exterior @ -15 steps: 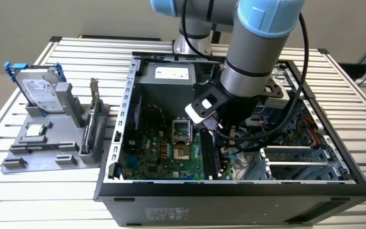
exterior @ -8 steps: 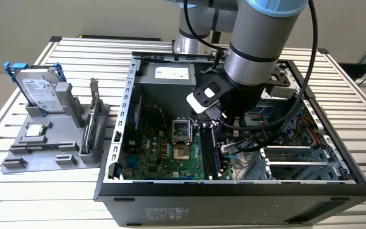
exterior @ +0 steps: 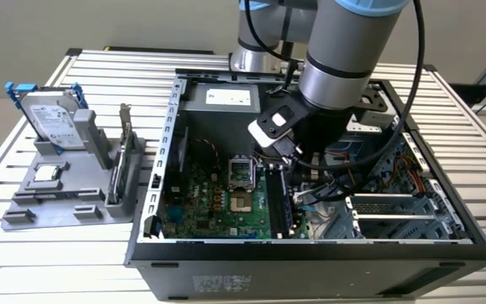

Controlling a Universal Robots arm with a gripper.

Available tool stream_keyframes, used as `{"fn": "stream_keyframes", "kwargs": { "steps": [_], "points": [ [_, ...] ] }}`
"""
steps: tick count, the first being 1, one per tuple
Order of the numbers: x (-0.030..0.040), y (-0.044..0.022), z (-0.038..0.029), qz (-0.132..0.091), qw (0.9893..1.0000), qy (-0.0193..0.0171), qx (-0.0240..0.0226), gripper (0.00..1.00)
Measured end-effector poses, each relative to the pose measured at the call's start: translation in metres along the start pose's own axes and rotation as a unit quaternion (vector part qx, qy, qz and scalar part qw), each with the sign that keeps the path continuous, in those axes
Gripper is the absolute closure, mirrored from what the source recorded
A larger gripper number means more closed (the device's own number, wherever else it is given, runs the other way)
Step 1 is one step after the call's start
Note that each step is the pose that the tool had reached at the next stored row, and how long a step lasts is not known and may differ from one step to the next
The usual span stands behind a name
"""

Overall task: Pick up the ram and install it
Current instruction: 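Press down the ram until it locks into place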

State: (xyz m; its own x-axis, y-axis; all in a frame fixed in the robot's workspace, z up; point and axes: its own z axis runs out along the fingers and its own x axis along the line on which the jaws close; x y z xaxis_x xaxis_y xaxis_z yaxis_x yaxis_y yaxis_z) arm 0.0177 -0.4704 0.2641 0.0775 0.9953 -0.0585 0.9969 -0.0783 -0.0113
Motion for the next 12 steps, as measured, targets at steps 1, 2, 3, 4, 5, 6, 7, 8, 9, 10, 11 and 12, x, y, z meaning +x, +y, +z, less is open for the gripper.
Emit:
{"fn": "stream_keyframes", "kwargs": {
  "steps": [1, 2, 3, 4, 5, 6, 7, 8, 9, 10, 11, 12],
  "points": [
    [-0.0001, 0.0, -0.0018, 0.0, 1.0, -0.0001, 0.0, 1.0],
    [-0.0003, 0.0, -0.0042, 0.0, 1.0, 0.0, 0.0, 1.0],
    [-0.0004, -0.0001, -0.0066, 0.0, 1.0, 0.0, 0.0, 1.0],
    [-0.0005, -0.0001, -0.0079, 0.0, 1.0, 0.0, 0.0, 1.0],
    [-0.0005, -0.0001, -0.0095, 0.0, 1.0, 0.0001, 0.0, 1.0],
    [-0.0007, -0.0001, -0.0117, 0.0, 1.0, 0.0, 0.0, 1.0],
    [-0.0008, -0.0002, -0.0133, 0.0, 1.0, 0.0001, 0.0, 1.0],
    [-0.0008, -0.0002, -0.0142, 0.0, 1.0, 0.0, 0.0, 1.0],
    [-0.0008, -0.0002, -0.0141, 0.0, 1.0, 0.0001, 0.0, 1.0],
    [-0.0008, -0.0002, -0.0141, 0.0, 1.0, 0.0002, 0.0, 1.0],
    [-0.0008, -0.0002, -0.0141, 0.0, 1.0, 0.0002, 0.0, 1.0],
    [-0.0008, -0.0002, -0.0142, 0.0, 1.0, 0.0002, 0.0, 1.0]
  ]
}}
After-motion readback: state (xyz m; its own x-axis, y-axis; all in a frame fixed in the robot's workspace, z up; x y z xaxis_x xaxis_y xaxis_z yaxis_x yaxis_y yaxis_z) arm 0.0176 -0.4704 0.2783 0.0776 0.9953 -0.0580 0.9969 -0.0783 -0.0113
